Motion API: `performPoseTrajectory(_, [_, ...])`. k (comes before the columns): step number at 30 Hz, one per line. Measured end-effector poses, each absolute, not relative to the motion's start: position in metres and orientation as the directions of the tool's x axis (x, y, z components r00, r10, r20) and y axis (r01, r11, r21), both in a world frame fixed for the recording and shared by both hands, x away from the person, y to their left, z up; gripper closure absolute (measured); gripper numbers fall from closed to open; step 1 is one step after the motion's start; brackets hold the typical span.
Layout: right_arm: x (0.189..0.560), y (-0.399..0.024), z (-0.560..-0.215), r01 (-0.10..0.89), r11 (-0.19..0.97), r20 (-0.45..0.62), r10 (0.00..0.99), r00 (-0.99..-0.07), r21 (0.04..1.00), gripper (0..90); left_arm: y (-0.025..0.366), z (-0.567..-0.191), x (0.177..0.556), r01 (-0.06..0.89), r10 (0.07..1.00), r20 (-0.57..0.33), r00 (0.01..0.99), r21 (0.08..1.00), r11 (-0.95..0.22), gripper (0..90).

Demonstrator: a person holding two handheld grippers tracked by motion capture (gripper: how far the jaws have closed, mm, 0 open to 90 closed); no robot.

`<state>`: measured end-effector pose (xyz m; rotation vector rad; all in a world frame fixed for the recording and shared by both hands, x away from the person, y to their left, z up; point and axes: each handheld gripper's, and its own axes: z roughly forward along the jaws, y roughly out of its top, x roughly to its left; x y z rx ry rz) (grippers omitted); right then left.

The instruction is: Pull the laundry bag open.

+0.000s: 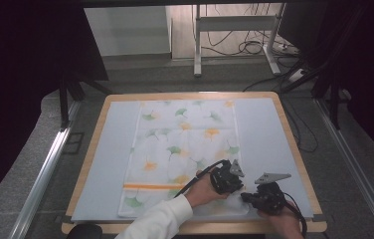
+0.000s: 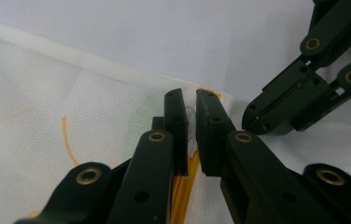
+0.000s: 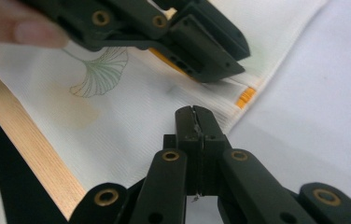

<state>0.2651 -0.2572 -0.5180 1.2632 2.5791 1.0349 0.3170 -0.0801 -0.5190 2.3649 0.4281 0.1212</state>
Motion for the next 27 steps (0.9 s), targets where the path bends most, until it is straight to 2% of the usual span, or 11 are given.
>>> performPoseTrajectory(7, [0.267, -0.259, -0.519, 0.698, 0.396, 0.245, 0.738, -0.629, 0.597, 89.9, -0.078, -0.519, 0.316, 0.261, 0.333, -0.022, 0.943, 0.670, -0.695, 84.4])
performPoseTrajectory(27, [0.267, -0.259, -0.519, 0.706, 0.387, 0.252, 0.744, -0.620, 0.593, 89.9, -0.067, -0.520, 0.315, 0.268, 0.336, -0.023, 0.942, 0.656, -0.706, 85.5])
